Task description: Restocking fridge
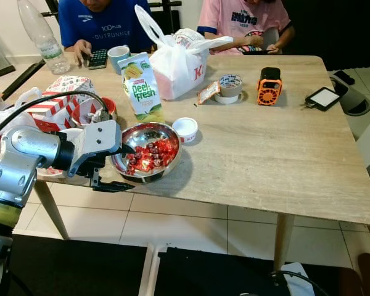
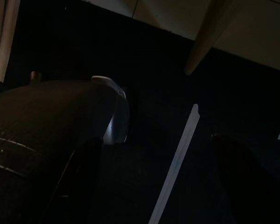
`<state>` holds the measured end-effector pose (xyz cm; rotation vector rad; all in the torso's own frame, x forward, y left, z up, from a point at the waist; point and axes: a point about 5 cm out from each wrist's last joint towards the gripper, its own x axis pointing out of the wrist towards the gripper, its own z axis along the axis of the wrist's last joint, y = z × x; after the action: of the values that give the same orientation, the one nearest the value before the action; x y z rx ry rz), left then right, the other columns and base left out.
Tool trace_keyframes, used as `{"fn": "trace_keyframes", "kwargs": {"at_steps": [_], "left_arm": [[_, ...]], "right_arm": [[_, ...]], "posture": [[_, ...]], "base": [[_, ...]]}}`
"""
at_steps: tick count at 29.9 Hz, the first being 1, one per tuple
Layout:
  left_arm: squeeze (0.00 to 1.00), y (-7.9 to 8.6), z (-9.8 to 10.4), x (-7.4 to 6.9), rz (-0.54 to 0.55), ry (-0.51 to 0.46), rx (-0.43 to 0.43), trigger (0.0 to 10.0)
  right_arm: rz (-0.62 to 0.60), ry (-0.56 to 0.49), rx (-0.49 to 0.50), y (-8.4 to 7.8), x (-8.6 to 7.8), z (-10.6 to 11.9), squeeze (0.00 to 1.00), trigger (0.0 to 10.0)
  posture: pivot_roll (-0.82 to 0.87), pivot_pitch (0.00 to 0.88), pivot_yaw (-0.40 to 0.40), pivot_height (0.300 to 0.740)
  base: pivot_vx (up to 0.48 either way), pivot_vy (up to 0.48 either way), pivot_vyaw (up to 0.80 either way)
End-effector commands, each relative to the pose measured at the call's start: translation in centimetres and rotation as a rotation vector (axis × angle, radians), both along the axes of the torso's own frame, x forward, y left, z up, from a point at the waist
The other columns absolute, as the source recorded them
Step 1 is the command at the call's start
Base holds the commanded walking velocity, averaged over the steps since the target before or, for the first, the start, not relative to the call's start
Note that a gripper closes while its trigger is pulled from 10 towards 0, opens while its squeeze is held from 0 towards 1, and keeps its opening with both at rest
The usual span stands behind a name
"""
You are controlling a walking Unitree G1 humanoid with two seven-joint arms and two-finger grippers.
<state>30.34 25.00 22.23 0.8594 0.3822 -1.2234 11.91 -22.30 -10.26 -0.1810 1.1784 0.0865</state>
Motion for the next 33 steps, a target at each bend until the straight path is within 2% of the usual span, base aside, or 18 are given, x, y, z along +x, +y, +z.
{"fn": "trace_keyframes", "kwargs": {"at_steps": [1,3,4,8,14,19,20,21,23,24,25,26,28,29,33], "left_arm": [[0.0,-0.1,-0.8,0.4,0.006,-0.01,0.033,10.0],[0.0,-0.5,-1.7,1.0,0.018,-0.026,0.041,10.0],[0.0,-0.9,-3.0,1.3,0.013,-0.03,0.056,10.0],[0.0,-1.7,-4.4,1.7,-0.005,-0.041,0.085,10.0],[0.0,-2.8,-5.7,1.9,-0.048,-0.019,0.094,10.0],[0.0,-3.0,-6.1,2.3,-0.043,-0.033,0.11,10.0],[0.0,-3.1,-6.3,2.3,-0.043,-0.034,0.116,9.8],[0.0,-3.1,-6.6,2.4,-0.043,-0.035,0.127,8.9],[0.0,-3.1,-6.9,2.3,-0.047,-0.035,0.14,8.9],[0.0,-3.1,-7.3,2.3,-0.05,-0.033,0.152,6.0],[0.0,-3.1,-7.6,2.3,-0.052,-0.032,0.16,6.0],[0.0,-3.1,-7.9,2.3,-0.047,-0.037,0.177,2.0],[0.0,-3.0,-8.1,2.4,-0.043,-0.042,0.188,2.0],[0.0,-2.7,-8.7,2.4,-0.035,-0.048,0.237,0.0],[0.0,-2.5,-9.2,2.5,-0.031,-0.042,0.266,0.0]], "right_arm": [[-0.018,0.015,0.011,0.3,-0.8,-0.3,0.0,10.0],[-0.023,0.022,0.012,0.4,-1.1,-0.4,0.0,10.0],[-0.026,0.028,0.011,0.3,-1.4,-0.5,0.0,10.0],[-0.029,0.032,0.009,0.2,-1.6,-0.5,0.0,10.0],[-0.032,0.032,0.003,0.0,-1.6,-0.4,0.0,10.0],[-0.033,0.024,0.002,0.1,-1.3,-0.4,0.0,10.0],[-0.033,0.023,0.002,0.1,-1.2,-0.4,0.0,10.0],[-0.033,0.023,0.003,0.2,-1.2,-0.4,0.0,10.0],[-0.033,0.023,0.004,0.3,-1.2,-0.4,0.0,10.0],[-0.032,0.024,0.006,0.4,-1.2,-0.4,0.0,10.0],[-0.032,0.024,0.006,0.4,-1.3,-0.4,0.0,10.0],[-0.032,0.025,0.008,0.5,-1.3,-0.5,0.0,10.0],[-0.032,0.025,0.008,0.5,-1.3,-0.5,0.0,10.0],[-0.033,0.026,0.009,0.5,-1.3,-0.5,0.0,10.0],[-0.035,0.024,0.008,0.5,-1.2,-0.5,0.0,10.0]], "posture": [[-0.06,0.03,0.087,0.74],[-0.06,0.03,0.087,0.74],[-0.06,0.033,0.089,0.74],[-0.07,0.032,0.09,0.74],[-0.08,0.03,0.09,0.74],[-0.08,0.028,0.094,0.74],[-0.08,0.028,0.094,0.74],[-0.07,0.029,0.095,0.74],[-0.07,0.029,0.095,0.74],[-0.07,0.028,0.096,0.74],[-0.07,0.028,0.096,0.74],[-0.07,0.028,0.096,0.74],[-0.07,0.028,0.096,0.74],[-0.08,0.025,0.097,0.74],[-0.08,0.024,0.097,0.74]], "base": [[0.0,0.0,0.0],[0.0,0.0,0.0],[0.0,0.0,0.0],[0.0,0.0,0.0],[0.0,0.0,0.0],[0.0,0.0,0.0],[0.0,0.0,0.0],[0.0,0.0,0.0],[0.0,0.0,0.0],[0.0,0.0,0.0],[0.0,0.0,0.0],[0.0,0.0,0.0],[0.0,0.0,0.0],[0.0,0.0,0.0],[0.0,0.0,0.0]]}}
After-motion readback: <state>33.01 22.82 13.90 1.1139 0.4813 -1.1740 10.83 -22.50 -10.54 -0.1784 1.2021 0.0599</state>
